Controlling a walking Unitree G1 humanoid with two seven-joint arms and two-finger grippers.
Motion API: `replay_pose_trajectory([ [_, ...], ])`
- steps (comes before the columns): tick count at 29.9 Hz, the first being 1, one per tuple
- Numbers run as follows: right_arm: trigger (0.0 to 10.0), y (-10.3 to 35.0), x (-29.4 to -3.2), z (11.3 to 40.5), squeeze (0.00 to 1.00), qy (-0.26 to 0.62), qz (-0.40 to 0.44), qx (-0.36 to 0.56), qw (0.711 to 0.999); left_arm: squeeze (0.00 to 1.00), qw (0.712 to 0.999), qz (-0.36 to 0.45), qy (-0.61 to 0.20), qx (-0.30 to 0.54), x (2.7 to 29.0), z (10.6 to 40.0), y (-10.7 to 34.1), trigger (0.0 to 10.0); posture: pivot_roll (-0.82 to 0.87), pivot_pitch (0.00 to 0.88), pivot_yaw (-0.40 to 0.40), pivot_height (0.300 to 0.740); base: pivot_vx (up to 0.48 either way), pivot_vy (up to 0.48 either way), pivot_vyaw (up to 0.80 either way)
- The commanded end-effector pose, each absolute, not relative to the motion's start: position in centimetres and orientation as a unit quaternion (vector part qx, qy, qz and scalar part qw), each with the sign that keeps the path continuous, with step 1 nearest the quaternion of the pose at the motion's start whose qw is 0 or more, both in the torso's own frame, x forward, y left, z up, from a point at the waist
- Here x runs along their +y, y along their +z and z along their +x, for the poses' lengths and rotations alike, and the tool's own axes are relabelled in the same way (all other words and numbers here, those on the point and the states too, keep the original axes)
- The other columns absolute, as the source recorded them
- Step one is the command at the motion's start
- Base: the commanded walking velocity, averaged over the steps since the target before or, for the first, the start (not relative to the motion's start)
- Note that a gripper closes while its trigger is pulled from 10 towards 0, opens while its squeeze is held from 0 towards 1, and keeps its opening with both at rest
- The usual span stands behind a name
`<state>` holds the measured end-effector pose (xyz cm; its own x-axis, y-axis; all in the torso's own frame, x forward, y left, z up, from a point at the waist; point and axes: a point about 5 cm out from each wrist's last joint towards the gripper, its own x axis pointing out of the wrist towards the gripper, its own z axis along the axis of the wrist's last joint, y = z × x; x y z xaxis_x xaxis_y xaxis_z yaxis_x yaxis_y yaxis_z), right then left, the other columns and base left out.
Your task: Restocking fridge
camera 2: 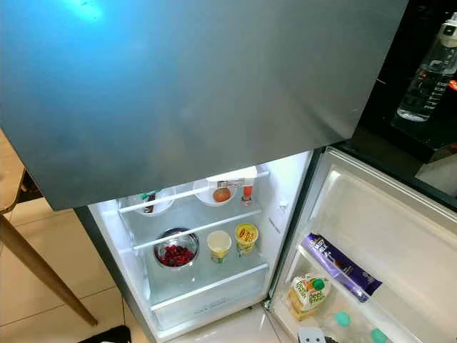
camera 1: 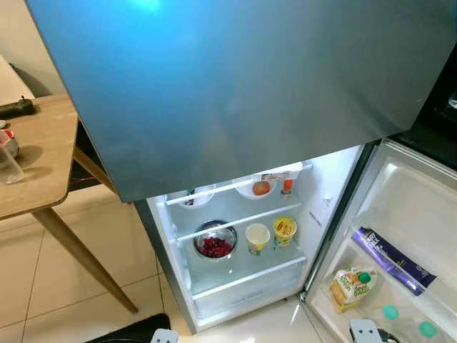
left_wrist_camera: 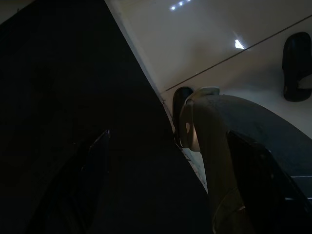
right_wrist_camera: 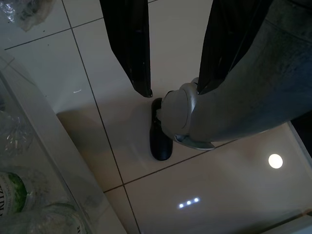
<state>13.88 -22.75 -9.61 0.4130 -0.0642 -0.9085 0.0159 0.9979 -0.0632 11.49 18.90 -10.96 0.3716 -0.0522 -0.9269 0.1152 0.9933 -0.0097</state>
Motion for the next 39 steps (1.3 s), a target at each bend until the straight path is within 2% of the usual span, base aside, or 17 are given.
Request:
replay_pose_trajectory([
  [1,10.0,-9.72,-22.63,13.66,0.0,-0.026,-0.017,0.545,0.838,0.0,0.823,0.032,-0.048,0.565,19.26,11.05,-11.05,10.0,-0.07,0.0,-0.017,0.74,0.0,0.0,0.0],
  [39,10.0,-9.6,-22.68,13.96,0.0,-0.018,-0.028,0.544,0.838,0.0,0.82,0.033,-0.053,0.569,19.04,10.92,-11.12,10.0,-0.06,0.0,-0.022,0.74,0.0,0.0,0.0],
])
